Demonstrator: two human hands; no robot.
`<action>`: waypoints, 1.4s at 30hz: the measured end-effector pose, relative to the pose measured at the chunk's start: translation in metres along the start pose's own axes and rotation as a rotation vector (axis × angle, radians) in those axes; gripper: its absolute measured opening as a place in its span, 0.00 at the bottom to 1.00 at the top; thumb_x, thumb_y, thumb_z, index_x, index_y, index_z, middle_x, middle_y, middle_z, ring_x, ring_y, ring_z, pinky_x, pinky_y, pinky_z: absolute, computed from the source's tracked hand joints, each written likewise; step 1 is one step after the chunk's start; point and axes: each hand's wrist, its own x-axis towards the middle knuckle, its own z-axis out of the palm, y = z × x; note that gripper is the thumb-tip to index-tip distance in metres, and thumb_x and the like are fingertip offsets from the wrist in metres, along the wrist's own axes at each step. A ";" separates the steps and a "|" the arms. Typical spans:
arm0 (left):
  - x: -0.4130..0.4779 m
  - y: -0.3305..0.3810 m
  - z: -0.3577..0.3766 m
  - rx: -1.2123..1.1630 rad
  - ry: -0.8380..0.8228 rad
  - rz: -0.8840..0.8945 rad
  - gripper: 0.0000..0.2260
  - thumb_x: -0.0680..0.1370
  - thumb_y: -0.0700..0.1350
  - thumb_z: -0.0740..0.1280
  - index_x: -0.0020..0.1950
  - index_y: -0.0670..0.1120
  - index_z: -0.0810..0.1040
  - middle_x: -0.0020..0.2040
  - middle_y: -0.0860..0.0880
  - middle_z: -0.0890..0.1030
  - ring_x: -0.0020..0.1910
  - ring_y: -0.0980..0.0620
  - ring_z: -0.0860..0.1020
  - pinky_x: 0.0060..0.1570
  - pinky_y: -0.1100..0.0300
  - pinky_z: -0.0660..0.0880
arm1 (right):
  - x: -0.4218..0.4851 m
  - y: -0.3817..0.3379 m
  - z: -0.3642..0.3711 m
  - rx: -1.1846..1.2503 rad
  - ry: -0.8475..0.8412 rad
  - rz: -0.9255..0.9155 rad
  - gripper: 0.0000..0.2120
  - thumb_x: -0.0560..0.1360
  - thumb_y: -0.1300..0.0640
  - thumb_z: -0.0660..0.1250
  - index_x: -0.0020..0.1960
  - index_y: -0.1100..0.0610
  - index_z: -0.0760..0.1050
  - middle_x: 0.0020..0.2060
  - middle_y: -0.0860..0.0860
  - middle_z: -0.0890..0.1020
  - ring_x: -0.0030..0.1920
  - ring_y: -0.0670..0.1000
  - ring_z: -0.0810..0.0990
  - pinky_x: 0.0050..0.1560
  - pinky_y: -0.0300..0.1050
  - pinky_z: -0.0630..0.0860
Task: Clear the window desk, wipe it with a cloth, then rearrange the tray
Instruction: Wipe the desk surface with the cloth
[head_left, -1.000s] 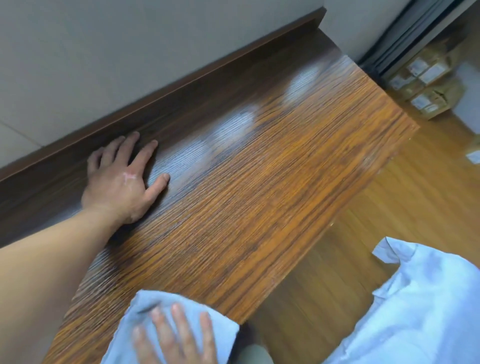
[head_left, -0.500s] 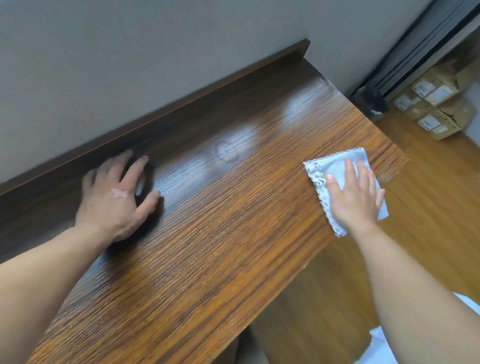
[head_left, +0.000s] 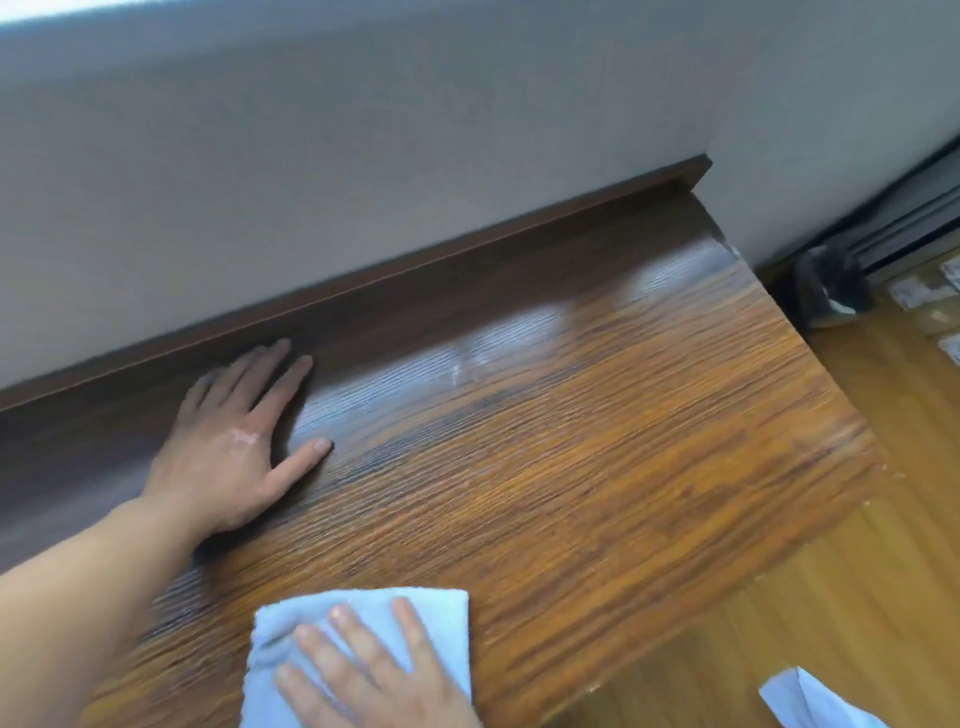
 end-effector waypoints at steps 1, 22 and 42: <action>-0.001 -0.002 0.000 0.009 -0.005 0.005 0.39 0.76 0.71 0.54 0.81 0.50 0.64 0.82 0.46 0.62 0.79 0.40 0.62 0.74 0.40 0.61 | 0.012 0.025 -0.009 0.071 0.057 -0.086 0.25 0.81 0.40 0.59 0.77 0.44 0.65 0.77 0.46 0.67 0.78 0.52 0.64 0.76 0.65 0.60; -0.001 -0.002 0.001 -0.025 0.062 -0.011 0.41 0.71 0.68 0.62 0.78 0.45 0.69 0.79 0.47 0.68 0.76 0.44 0.68 0.76 0.45 0.57 | 0.094 0.063 -0.027 0.118 -0.065 -0.041 0.42 0.67 0.33 0.67 0.76 0.52 0.70 0.78 0.54 0.67 0.80 0.58 0.60 0.71 0.68 0.60; -0.002 -0.005 0.000 -0.053 0.009 -0.038 0.46 0.68 0.71 0.64 0.78 0.43 0.68 0.78 0.46 0.69 0.74 0.44 0.69 0.76 0.45 0.58 | 0.171 0.097 -0.039 0.124 -0.100 -0.067 0.35 0.75 0.43 0.58 0.79 0.55 0.64 0.79 0.53 0.65 0.81 0.56 0.57 0.74 0.71 0.50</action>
